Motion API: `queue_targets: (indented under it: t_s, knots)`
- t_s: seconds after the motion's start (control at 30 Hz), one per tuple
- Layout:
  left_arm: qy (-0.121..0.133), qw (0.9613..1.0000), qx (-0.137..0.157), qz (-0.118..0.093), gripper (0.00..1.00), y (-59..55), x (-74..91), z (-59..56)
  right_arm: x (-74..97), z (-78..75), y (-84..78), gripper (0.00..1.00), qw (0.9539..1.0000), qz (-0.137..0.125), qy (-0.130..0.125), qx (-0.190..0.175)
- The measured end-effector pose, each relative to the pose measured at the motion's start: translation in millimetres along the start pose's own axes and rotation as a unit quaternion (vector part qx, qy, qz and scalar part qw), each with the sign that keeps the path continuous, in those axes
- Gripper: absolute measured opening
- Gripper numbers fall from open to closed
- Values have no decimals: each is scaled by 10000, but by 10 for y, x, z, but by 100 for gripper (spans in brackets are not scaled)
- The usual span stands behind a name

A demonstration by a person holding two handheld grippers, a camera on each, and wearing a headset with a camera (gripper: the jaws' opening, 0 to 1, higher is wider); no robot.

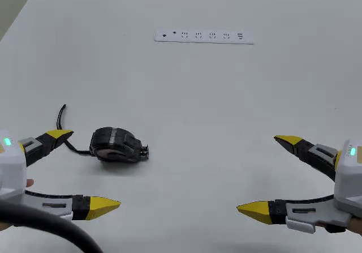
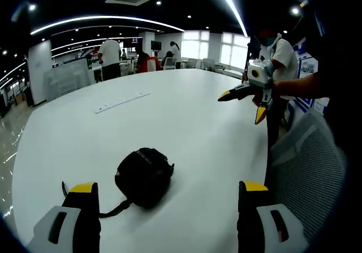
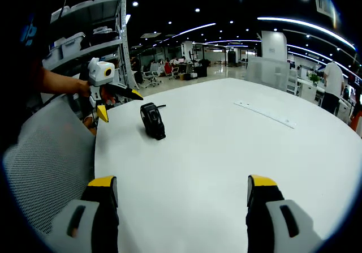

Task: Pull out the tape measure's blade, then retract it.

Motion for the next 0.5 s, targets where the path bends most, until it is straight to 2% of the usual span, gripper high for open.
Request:
queue_targets:
  t_s: [0.5]
  knots:
    - [-196,9995,-224,142,100,48,-72,63,-138,-32,90,94,9995,32,213,251]
Point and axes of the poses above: the centre of the closed fingertips' face, and the gripper's own axes: x roughly backward along the fingers, z roughly to its left, y roughly out of its top, the point moved 2 cm from there along x, roughly backward along the fingers, and after that the axes turned 5 degrees about z, right-handed, at the moved point
